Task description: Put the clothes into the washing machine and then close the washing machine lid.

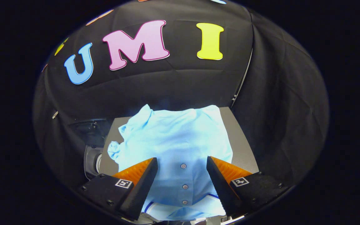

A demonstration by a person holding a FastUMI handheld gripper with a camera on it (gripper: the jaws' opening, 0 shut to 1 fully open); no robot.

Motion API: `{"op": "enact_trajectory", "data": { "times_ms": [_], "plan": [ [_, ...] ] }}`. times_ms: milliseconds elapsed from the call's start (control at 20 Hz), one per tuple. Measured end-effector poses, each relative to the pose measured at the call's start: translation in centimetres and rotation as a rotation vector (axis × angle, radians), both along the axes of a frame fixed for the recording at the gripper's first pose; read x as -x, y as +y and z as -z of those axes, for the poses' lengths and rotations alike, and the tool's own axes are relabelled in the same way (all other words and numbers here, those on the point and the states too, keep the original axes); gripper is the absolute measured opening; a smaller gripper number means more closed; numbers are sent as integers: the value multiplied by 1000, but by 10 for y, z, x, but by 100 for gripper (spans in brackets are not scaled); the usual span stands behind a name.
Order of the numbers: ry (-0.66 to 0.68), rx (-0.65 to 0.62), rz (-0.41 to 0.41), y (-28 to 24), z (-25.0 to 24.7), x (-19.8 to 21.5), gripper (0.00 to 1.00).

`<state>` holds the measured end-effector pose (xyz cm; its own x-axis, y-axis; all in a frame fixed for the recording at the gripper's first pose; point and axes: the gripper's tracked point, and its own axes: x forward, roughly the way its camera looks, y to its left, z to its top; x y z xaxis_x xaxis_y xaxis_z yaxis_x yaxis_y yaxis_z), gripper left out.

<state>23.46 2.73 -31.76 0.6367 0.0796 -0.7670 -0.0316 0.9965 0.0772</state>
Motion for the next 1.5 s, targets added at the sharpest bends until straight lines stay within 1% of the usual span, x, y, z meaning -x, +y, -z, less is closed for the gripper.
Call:
{"op": "enact_trajectory", "data": {
  "times_ms": [150, 200, 250, 300, 400, 450, 500, 700, 800, 1050, 1300, 1500],
  "plan": [
    [57, 16, -1, -5, 23, 4, 99],
    [23, 45, -25, -6, 20, -1, 98],
    [30, 79, -65, -4, 26, 1, 91],
    [10, 74, -110, 3, 23, 1, 84],
    [-51, 74, -151, 9, 24, -2, 48],
    [-61, 62, -142, 5, 24, -1, 30],
    [-64, 40, -134, 5, 21, 0, 14],
    [-55, -59, -119, 6, 13, -2, 14],
    [-85, -88, -105, 5, -2, -4, 14],
    [-163, -89, -76, 14, -46, -3, 14],
    [-253, -92, -20, 29, -102, -5, 14],
    [-320, -76, 5, 40, -147, -7, 14]
  ]
}}
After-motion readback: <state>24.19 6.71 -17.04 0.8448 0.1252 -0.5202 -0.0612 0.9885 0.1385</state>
